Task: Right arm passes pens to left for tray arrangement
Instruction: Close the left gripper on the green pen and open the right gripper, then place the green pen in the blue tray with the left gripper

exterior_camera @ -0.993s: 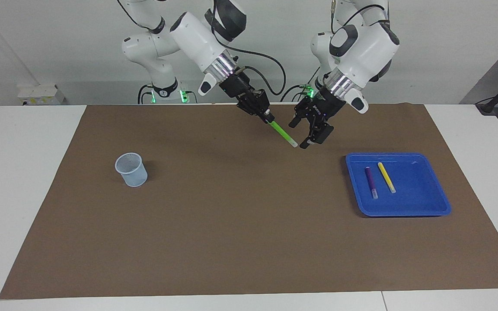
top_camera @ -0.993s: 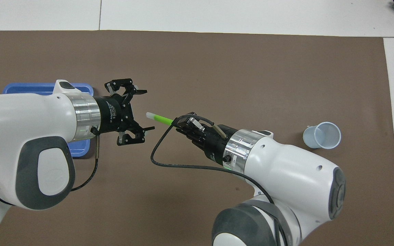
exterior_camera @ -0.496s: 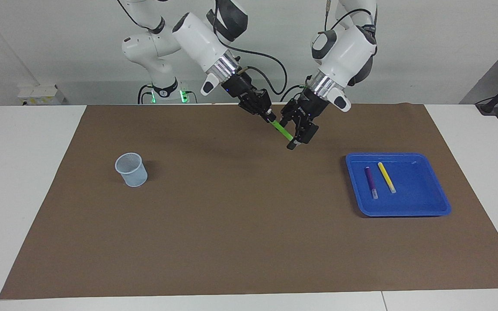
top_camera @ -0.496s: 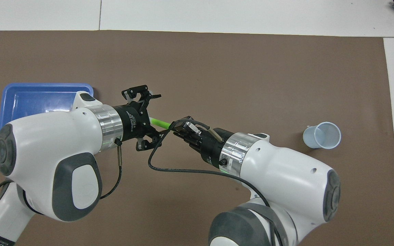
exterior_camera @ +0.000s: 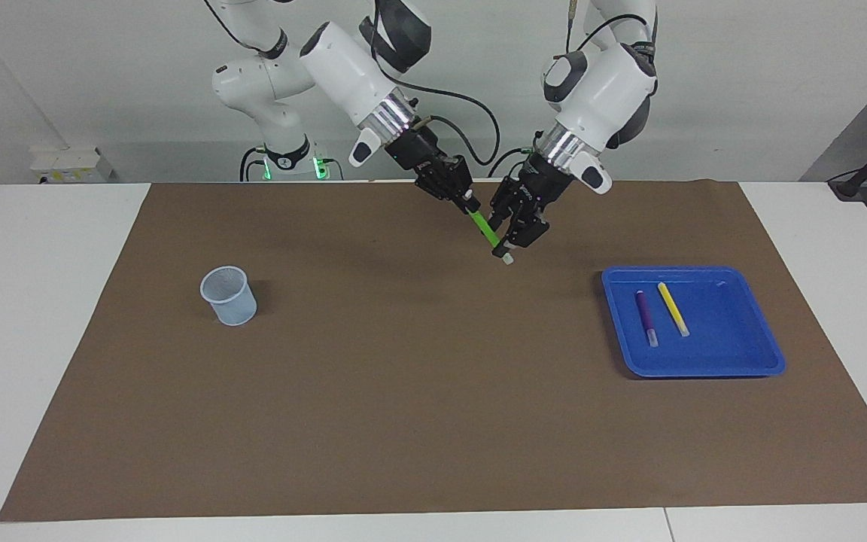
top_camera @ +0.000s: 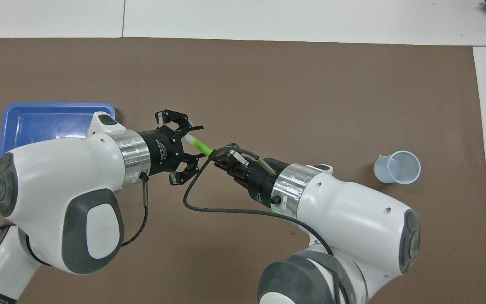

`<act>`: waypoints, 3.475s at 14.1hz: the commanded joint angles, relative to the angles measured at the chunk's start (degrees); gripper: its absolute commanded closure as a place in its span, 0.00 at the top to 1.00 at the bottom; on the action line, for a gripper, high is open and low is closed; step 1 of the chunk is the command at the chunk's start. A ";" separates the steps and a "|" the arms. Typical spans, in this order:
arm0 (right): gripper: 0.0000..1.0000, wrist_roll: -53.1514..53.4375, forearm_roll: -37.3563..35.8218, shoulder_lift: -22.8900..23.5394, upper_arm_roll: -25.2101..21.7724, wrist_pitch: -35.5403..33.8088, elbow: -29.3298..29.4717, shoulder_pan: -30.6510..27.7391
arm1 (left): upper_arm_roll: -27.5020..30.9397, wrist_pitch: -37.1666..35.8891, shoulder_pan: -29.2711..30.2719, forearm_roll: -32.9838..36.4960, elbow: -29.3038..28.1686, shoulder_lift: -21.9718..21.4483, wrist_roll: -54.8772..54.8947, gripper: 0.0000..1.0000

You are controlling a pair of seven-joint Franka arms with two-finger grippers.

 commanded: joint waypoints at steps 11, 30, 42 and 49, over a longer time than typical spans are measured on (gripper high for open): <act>0.00 -0.65 1.83 -1.28 0.18 0.29 -1.24 -0.55 | 0.64 -5.42 -0.15 -0.68 -1.49 -2.99 3.33 0.00; 1.00 -31.39 -12.39 -1.89 -0.44 -22.98 0.43 -13.64 | 1.35 -18.23 6.86 -0.42 -1.40 -4.40 20.69 0.00; 1.00 -59.54 -42.09 -2.59 -0.44 -51.10 7.89 -30.00 | 1.79 -41.63 28.05 23.64 0.09 -5.98 82.58 0.00; 1.00 -59.10 -43.88 -1.01 -0.96 -68.78 23.11 -32.28 | 2.58 -37.60 32.09 37.37 0.18 -3.36 104.56 0.00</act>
